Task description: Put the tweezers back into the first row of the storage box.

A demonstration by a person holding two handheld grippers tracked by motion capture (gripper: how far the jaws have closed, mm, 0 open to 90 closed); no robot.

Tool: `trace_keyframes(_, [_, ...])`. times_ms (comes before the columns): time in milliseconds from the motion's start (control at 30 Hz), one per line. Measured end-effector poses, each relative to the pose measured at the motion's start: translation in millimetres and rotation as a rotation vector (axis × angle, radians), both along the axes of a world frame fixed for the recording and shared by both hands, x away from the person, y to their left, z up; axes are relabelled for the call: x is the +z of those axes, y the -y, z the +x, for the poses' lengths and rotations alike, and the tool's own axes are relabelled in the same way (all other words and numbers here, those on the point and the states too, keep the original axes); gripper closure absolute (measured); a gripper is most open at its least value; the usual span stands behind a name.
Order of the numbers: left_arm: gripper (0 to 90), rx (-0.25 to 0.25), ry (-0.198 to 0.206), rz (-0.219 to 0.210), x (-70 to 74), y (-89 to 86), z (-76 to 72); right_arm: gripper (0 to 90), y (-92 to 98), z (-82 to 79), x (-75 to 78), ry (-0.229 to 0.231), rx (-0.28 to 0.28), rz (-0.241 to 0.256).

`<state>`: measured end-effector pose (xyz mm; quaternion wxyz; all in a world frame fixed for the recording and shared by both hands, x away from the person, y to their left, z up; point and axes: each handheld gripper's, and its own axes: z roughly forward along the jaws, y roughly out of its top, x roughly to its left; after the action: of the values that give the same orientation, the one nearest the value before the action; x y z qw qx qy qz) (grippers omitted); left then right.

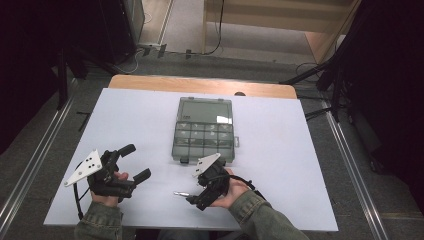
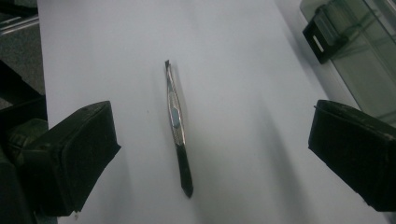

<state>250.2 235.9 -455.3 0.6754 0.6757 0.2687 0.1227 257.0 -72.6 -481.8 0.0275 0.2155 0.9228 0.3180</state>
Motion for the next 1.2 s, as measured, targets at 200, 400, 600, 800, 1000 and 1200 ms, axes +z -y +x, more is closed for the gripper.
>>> trace_keyframes(200, [0.0,-0.004,-0.003,-0.009,-0.4,0.2,1.0,2.0,-13.7,2.6,-0.4,-0.006,0.020,-0.040])
trace_keyframes(400, [0.0,-0.005,-0.005,-0.016,-0.6,0.3,1.4,14.1,-33.1,4.1,-1.0,0.011,0.049,-0.112])
trace_keyframes(600, [0.0,-0.006,-0.006,-0.018,-0.6,-0.1,1.6,15.2,-43.2,2.8,0.2,0.005,0.098,-0.162])
trace_keyframes(800, [0.0,-0.007,-0.006,-0.019,-0.7,-0.1,1.8,18.6,-46.4,3.4,0.3,-0.006,0.108,-0.194])
trace_keyframes(1000, [0.0,-0.007,-0.007,-0.016,-0.8,0.1,2.0,29.8,-49.1,3.7,2.8,-0.025,0.114,-0.226])
trace_keyframes(1200, [0.0,-0.007,-0.006,-0.019,-0.7,0.1,1.9,49.0,-51.1,4.5,2.8,-0.044,0.128,-0.255])
